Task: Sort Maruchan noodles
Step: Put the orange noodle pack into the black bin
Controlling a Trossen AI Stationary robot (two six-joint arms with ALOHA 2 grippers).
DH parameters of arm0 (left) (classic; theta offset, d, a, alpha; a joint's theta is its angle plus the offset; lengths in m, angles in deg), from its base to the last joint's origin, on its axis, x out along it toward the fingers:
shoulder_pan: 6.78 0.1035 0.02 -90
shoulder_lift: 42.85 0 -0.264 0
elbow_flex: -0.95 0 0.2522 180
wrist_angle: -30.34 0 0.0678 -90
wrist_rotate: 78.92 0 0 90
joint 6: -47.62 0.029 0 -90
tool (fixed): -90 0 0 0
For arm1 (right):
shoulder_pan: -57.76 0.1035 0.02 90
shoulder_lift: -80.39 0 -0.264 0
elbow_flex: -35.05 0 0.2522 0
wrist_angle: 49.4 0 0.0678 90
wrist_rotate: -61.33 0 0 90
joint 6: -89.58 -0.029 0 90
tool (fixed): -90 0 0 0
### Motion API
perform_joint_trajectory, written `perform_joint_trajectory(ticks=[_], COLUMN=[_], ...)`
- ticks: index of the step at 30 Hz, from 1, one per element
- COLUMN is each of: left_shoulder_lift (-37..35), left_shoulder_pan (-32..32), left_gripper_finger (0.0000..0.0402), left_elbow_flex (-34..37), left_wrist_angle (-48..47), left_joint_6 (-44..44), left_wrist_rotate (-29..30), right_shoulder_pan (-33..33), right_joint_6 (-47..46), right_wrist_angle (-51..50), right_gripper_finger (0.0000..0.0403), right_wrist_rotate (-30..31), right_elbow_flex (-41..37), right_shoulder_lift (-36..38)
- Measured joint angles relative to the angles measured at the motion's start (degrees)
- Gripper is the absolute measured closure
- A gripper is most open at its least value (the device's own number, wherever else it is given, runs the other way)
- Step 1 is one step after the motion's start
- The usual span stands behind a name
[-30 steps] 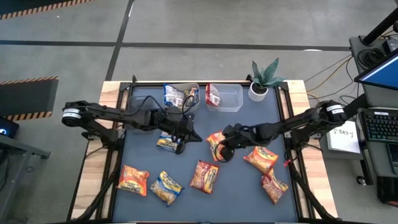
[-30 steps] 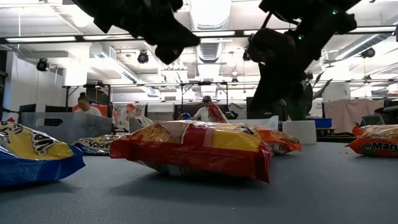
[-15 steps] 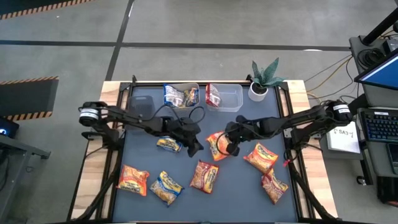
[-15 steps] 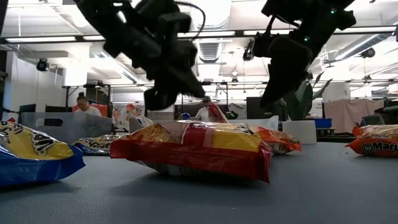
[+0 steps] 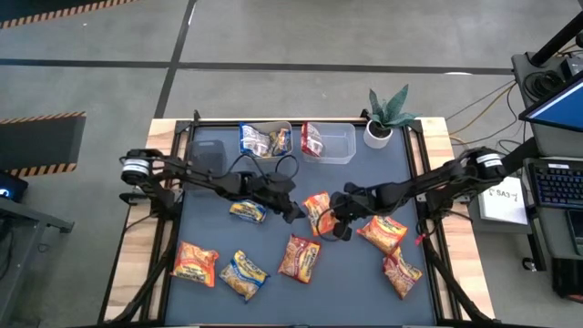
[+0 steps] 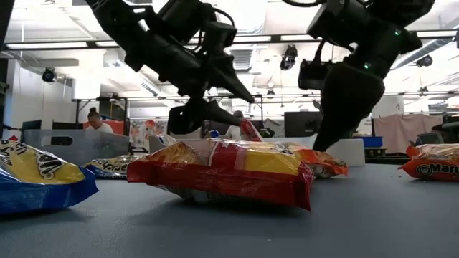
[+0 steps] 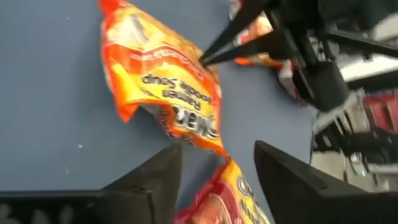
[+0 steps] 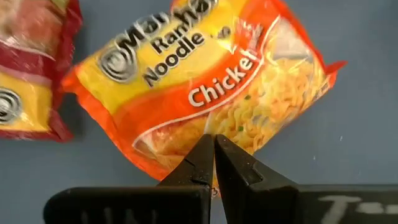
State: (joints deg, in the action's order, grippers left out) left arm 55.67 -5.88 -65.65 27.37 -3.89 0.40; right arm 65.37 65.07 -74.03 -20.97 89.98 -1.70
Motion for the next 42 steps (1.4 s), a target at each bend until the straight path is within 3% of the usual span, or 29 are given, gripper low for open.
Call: perform_joint_trajectory(ticks=[6, 13, 25, 29, 42], left_shoulder_lift=[2.39, 5.46, 8.41, 10.83, 17.7], left_shoulder_pan=[-0.23, -0.67, -1.11, -1.17, -1.01], left_gripper_finger=[0.0154, 0.012, 0.0113, 0.0113, 0.0113], left_elbow_flex=[0.02, 0.02, 0.04, 0.04, -5.26], left_wrist_angle=[3.65, 7.18, 7.74, 12.17, 13.41], left_joint_6=[-4.17, -8.66, -11.98, -12.05, -11.21], left_wrist_rotate=[2.26, 2.76, 4.39, 5.01, 1.1], right_shoulder_pan=[0.0, 0.0, -0.02, 0.0, 0.0], right_joint_6=[-2.04, -2.96, -3.2, -2.92, -2.41], right_wrist_angle=[0.65, 0.52, 0.82, 1.23, 2.4], right_gripper_finger=[0.0394, 0.0394, 0.0394, 0.0394, 0.0394], right_wrist_rotate=[0.24, 0.16, 0.18, 0.34, 0.87], right_elbow_flex=[-0.44, -0.53, -0.6, -0.67, -0.75], right_shoulder_lift=[-2.82, -6.1, -9.43, -8.93, -8.95])
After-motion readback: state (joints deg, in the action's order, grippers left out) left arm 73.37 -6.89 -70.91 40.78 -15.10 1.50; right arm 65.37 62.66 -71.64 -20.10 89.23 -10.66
